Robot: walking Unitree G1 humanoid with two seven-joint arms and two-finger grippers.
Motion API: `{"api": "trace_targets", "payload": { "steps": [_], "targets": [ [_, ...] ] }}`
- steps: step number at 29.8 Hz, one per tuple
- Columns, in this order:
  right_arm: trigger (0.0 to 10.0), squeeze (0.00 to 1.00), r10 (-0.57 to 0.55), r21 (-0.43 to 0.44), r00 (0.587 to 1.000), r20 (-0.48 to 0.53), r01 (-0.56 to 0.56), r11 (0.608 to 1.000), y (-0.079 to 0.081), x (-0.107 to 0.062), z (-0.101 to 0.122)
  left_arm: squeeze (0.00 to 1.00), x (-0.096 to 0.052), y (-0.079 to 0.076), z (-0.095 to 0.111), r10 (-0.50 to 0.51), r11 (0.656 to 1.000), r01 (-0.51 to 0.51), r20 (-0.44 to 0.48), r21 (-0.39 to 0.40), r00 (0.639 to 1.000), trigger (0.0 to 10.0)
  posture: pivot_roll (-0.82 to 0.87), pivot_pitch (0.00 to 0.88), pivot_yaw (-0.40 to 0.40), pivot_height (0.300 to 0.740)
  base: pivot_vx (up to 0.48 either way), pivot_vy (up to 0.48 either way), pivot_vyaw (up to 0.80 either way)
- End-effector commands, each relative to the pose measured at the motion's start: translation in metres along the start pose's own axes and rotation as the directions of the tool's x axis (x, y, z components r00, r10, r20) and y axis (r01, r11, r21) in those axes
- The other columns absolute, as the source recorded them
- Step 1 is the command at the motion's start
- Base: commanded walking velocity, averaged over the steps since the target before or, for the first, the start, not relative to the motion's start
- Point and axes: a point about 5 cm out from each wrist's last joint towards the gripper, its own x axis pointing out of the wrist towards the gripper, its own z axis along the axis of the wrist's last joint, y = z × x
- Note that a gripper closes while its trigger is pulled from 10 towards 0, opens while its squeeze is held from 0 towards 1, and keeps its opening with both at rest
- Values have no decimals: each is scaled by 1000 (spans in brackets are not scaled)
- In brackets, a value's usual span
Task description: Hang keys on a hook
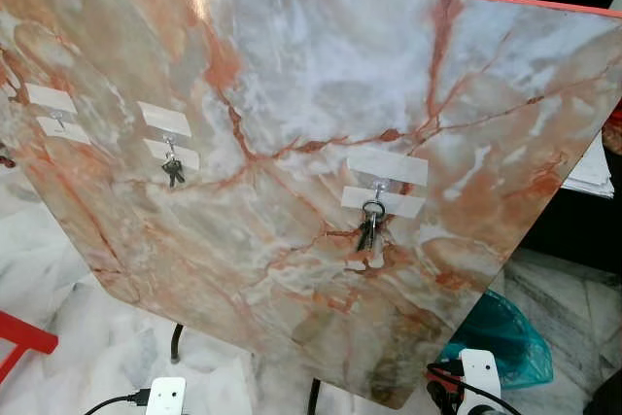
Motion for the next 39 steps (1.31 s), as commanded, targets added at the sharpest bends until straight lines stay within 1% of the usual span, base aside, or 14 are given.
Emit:
{"api": "trace_targets", "payload": {
  "steps": [1,9,18,34,38,39],
  "targets": [
    [10000,0,-6,-3,1000,-7,6,1000,-2,-1,-1,0,-1,0,-4,11,1000,-11,-17,-20,1000,10000,34,6,-48,740,-270,0,0],
    [10000,0,-6,-4,1000,-7,6,1000,-2,-1,-2,0,-1,1,-6,16,1000,-16,-20,-9,1000,10000,28,0,-43,740,-273,0,0],
    [10000,0,-4,-9,1000,-9,4,1000,-2,-1,-2,0,-1,2,-7,32,999,-32,-24,-9,999,10000,30,0,-45,740,0,0,0],
    [10000,0,-3,-4,1000,-8,3,1000,-1,0,-1,0,0,1,-3,36,999,-37,-27,-24,999,10000,33,0,-45,740,0,0,0],
    [10000,0,-4,1,1000,0,4,1000,-1,0,0,0,0,1,-3,37,999,-38,-27,-27,999,10000,22,7,-43,740,0,0,0],
    [10000,0,-6,18,1000,7,6,1000,-1,0,0,0,0,2,-4,38,999,-39,-29,-29,999,10000,22,7,-43,740,0,0,0]
  ]
}}
